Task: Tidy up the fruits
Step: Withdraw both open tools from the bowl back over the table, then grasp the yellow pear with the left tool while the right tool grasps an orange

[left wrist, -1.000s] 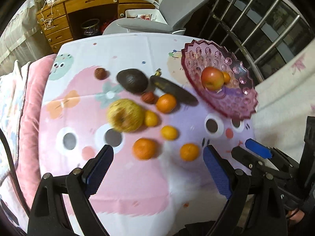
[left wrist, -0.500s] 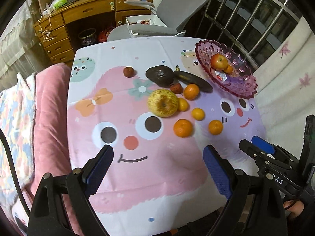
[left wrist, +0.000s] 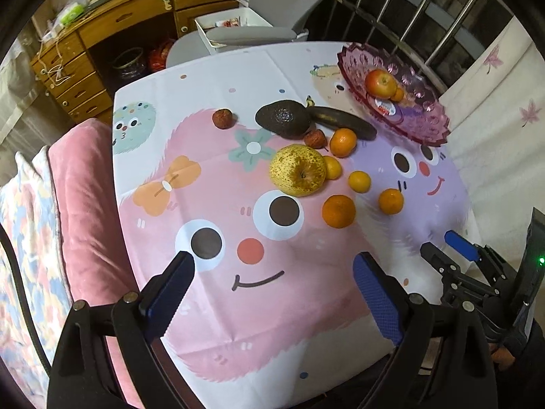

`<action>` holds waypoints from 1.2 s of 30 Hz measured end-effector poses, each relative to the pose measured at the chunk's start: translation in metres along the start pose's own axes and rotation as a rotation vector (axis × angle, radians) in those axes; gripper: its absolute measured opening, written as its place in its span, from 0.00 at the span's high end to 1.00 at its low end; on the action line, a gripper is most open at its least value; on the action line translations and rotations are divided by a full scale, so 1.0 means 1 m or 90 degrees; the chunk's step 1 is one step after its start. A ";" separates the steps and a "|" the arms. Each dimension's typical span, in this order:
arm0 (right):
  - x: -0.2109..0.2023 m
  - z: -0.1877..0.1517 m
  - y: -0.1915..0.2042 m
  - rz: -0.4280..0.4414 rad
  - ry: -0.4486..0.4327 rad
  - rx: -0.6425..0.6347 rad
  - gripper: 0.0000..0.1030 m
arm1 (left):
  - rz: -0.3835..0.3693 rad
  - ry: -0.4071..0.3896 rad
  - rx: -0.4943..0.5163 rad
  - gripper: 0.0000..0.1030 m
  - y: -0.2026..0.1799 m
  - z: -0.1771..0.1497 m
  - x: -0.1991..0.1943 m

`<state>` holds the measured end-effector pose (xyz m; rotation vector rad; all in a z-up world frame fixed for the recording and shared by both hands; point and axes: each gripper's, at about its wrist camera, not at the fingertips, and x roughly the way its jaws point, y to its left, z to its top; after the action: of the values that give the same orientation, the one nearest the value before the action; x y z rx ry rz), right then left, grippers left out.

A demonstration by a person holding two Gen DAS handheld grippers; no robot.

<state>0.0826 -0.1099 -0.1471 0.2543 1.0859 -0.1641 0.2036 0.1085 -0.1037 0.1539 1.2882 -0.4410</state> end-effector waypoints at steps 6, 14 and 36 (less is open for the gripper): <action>0.021 0.006 0.002 -0.017 0.006 -0.042 0.42 | 0.004 0.043 0.005 0.09 0.002 0.027 0.032; 0.059 0.013 -0.006 -0.033 0.038 -0.041 0.42 | 0.005 0.104 0.004 0.08 -0.001 0.059 0.082; 0.099 0.031 -0.019 -0.010 0.049 -0.071 0.43 | -0.016 0.190 0.003 0.07 -0.019 0.095 0.176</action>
<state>0.1500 -0.1376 -0.2239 0.1523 1.1701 -0.1079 0.3176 0.0169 -0.2413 0.2132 1.5830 -0.4542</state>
